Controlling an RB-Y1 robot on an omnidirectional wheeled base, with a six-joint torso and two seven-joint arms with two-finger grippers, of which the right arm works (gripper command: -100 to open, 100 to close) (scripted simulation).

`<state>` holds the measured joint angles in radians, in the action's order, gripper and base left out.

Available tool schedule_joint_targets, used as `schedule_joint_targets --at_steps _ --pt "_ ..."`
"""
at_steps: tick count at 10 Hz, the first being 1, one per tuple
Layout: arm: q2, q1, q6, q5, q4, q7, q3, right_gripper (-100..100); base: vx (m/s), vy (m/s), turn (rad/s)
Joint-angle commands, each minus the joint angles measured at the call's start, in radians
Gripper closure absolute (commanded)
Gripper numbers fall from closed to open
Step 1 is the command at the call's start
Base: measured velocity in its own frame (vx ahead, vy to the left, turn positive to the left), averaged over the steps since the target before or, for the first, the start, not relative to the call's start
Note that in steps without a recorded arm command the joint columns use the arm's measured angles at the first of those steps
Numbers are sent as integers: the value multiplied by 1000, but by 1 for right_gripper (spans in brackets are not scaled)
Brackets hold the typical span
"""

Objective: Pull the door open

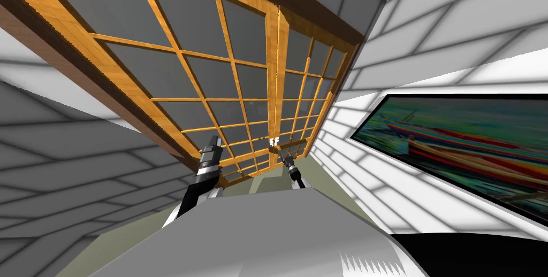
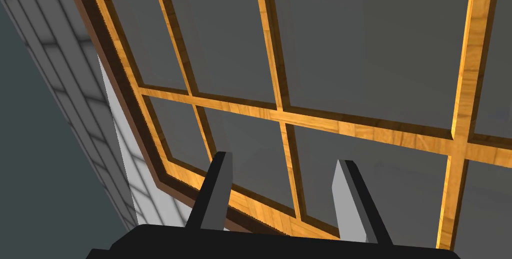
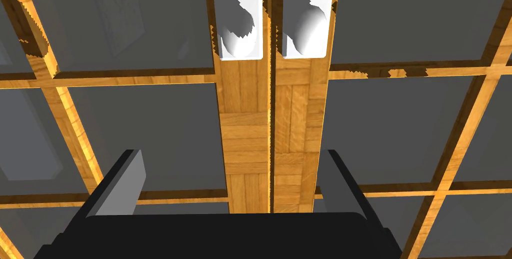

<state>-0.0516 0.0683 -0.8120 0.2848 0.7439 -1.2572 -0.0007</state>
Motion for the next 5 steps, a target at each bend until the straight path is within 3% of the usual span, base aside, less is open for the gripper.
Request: schedule_joint_targets --at_steps 1,5 --pt "6 17 -13 1 -37 -27 -2 -100 117 8 5" --pt "18 40 -26 7 -82 -70 -2 -100 81 -12 3"
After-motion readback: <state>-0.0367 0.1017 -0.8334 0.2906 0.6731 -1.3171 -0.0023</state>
